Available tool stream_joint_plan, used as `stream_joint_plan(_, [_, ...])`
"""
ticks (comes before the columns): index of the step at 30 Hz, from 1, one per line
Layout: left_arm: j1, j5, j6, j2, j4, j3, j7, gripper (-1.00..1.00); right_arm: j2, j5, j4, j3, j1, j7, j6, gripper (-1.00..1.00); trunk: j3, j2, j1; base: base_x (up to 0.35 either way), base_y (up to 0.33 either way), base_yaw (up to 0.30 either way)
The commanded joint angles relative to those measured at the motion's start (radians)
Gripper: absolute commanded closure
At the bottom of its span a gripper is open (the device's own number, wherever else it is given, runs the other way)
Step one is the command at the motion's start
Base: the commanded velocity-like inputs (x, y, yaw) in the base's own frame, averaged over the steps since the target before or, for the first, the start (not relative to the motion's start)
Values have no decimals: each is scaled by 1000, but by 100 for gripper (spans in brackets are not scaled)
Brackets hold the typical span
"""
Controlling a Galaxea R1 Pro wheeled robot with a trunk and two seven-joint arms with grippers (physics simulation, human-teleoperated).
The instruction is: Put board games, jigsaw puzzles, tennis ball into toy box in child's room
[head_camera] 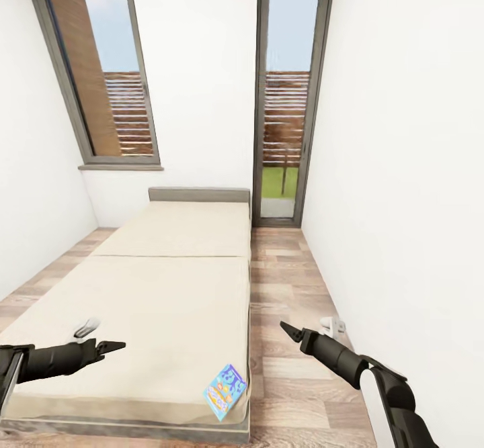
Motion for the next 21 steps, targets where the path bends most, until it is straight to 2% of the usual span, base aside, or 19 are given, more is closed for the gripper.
stream_joint_plan(1, [-1,-10,2,-3,0,3,-10,-100,1,-4,-1,-3,-1,3,7,-100,-6,-8,4,0,0,0])
stream_joint_plan(5, [-1,-10,-31,-33,4,5,-8,-100,1,-4,0,-3,-1,3,7,-100,-23,-36,19,0,0,0])
stream_joint_plan(8, [-2,-11,-41,-44,22,7,-7,-100,1,-2,1,-3,-1,3,7,-100,-34,-57,31,0,0,0])
stream_joint_plan(16, [-4,-4,-44,-50,126,10,-10,-100,1,-2,0,-3,0,2,8,-100,-60,-113,61,0,0,0])
stream_joint_plan(21, [-5,-1,-37,-52,148,11,-19,-100,1,-3,0,-3,0,2,8,-100,-76,-148,81,0,0,0])
